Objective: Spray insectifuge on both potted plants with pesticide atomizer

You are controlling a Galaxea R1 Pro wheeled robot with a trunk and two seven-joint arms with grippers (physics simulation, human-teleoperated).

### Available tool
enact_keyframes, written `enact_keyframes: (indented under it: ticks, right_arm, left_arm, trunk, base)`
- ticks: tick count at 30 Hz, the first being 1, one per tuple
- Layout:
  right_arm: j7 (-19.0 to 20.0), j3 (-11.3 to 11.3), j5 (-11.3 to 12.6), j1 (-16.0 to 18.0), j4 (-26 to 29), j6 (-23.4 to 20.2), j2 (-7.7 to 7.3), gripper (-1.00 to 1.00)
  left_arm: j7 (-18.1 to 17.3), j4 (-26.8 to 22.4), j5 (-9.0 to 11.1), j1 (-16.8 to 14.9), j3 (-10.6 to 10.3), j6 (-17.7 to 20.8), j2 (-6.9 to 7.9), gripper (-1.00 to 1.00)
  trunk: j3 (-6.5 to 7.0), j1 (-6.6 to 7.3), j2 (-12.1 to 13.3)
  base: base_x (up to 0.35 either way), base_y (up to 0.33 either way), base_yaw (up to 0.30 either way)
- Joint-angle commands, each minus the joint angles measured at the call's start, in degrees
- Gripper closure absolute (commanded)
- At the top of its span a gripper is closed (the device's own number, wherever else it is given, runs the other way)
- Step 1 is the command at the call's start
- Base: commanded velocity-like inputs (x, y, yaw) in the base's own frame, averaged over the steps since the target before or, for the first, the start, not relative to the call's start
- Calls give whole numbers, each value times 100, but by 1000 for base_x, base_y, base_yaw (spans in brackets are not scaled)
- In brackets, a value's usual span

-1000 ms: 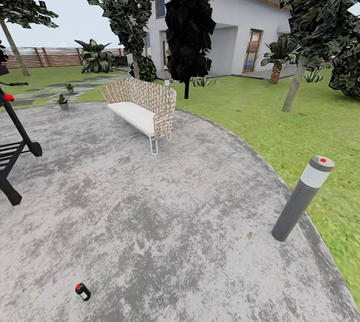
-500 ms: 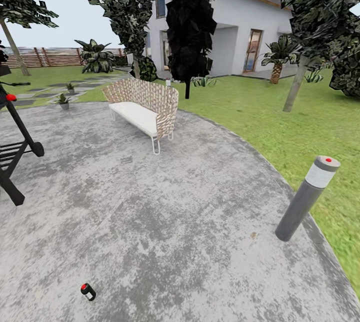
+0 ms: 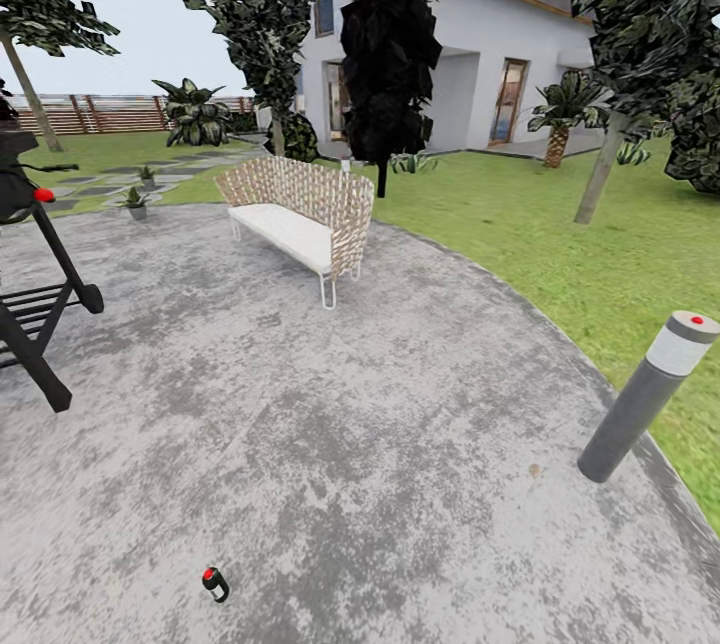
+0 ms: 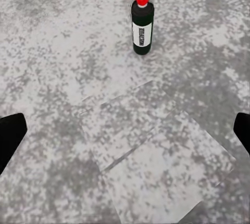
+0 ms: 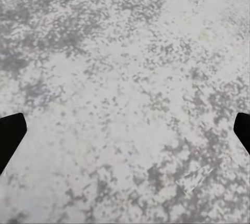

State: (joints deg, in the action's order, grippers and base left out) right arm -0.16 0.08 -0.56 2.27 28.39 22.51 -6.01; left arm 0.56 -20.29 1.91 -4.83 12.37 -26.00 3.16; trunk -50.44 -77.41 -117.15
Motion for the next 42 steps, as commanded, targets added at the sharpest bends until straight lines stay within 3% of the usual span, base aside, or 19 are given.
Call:
enact_keyframes:
  ticks: [1, 22, 42]
  right_arm:
    - [-2, 1, -6, 2, -4, 16, 0, -100]
    - [-10, 1, -6, 2, -9, 13, 4, -100]
    - [-8, 1, -6, 2, -9, 8, 4, -100]
  left_arm:
    - [6, 7, 19, -6, -7, -19, 0, -100]
    - [6, 7, 20, -5, -5, -17, 9, -100]
    - [6, 7, 20, -5, -7, -27, 9, -100]
  trunk:
    - [-5, 1, -2]
    - [-5, 1, -2]
    - [-5, 1, -2]
  base:
    - [-14, 303, 0]
    - [-94, 298, -9]
    - [-1, 308, -251]
